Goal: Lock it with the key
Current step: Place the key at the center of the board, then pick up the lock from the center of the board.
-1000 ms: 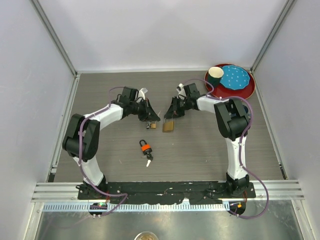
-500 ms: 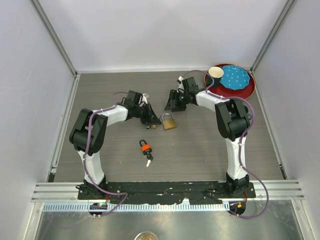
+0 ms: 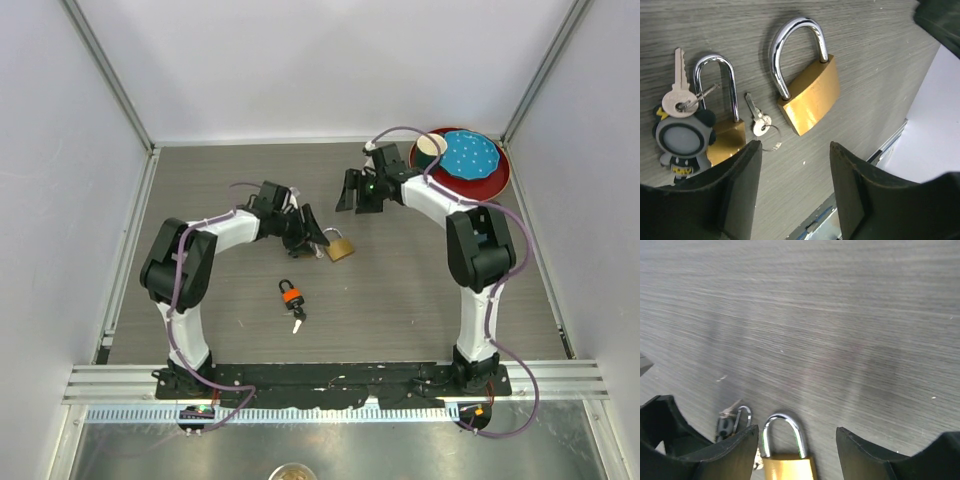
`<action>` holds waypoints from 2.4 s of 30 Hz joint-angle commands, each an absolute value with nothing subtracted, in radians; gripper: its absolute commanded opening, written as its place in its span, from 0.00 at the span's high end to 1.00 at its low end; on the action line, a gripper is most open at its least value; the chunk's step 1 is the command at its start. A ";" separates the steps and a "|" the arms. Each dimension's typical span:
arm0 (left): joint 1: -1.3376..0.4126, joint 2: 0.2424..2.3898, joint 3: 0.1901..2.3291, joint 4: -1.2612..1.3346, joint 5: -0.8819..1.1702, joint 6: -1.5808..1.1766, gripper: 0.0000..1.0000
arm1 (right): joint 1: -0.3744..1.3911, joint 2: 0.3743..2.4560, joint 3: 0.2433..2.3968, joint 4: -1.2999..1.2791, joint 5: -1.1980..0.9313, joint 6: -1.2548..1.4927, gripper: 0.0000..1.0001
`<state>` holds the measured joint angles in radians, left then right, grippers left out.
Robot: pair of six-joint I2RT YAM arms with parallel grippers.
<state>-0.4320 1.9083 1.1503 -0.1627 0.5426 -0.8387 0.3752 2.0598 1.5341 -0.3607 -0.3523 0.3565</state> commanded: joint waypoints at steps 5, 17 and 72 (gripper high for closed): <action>-0.431 1.678 1.215 -0.204 0.471 -0.793 0.33 | 0.374 1.858 1.503 -0.359 -0.386 0.350 0.30; -0.423 1.454 1.185 -0.684 0.396 -0.581 0.33 | 0.555 1.746 1.448 -0.465 -0.393 0.319 0.30; -0.603 1.678 1.101 -0.765 0.163 -0.428 0.31 | 0.583 1.655 1.308 -0.589 -0.302 0.440 0.57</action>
